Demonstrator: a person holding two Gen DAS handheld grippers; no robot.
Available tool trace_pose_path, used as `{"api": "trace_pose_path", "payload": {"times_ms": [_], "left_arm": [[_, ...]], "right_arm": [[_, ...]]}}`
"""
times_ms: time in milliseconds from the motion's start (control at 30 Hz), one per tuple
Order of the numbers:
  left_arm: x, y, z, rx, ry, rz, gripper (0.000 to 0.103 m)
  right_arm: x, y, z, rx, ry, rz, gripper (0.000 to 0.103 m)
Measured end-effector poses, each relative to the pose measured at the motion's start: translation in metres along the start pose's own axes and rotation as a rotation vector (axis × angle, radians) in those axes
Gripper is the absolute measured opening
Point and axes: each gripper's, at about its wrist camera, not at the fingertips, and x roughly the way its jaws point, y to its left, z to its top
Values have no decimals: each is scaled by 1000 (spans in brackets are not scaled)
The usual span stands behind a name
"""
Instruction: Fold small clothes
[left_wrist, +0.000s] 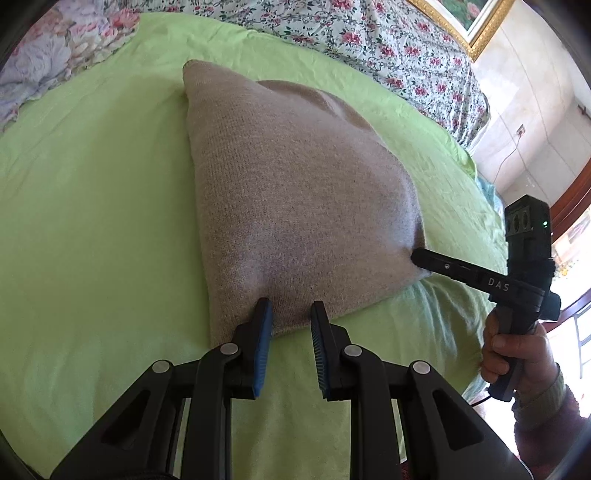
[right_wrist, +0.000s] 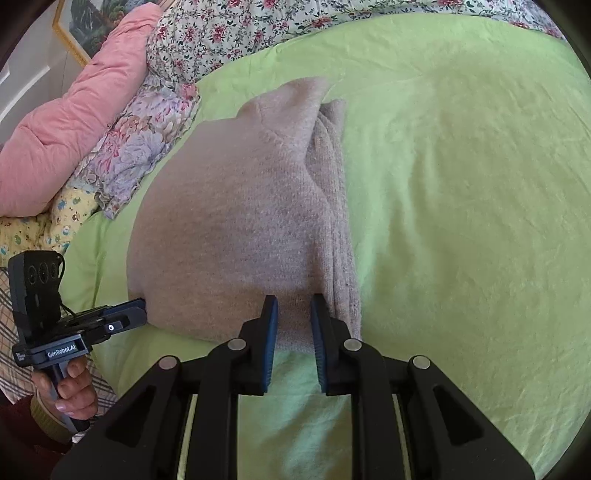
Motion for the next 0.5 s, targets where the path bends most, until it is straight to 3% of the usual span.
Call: {"api": "trace_pose_path", "payload": {"times_ms": [233,433,500], "left_arm": [[-5,4,0,-12,5,1,21],[-21,-9,-7,37,-26,69,23],[-28,-15,-11,57,-47,95,30]], "right_arm": [[-10,1,-6,11,-1,-15,20],[-28,14,-13,-5,-29,-51,21],[-35,18,-17,-13,-46,-63,28]]}}
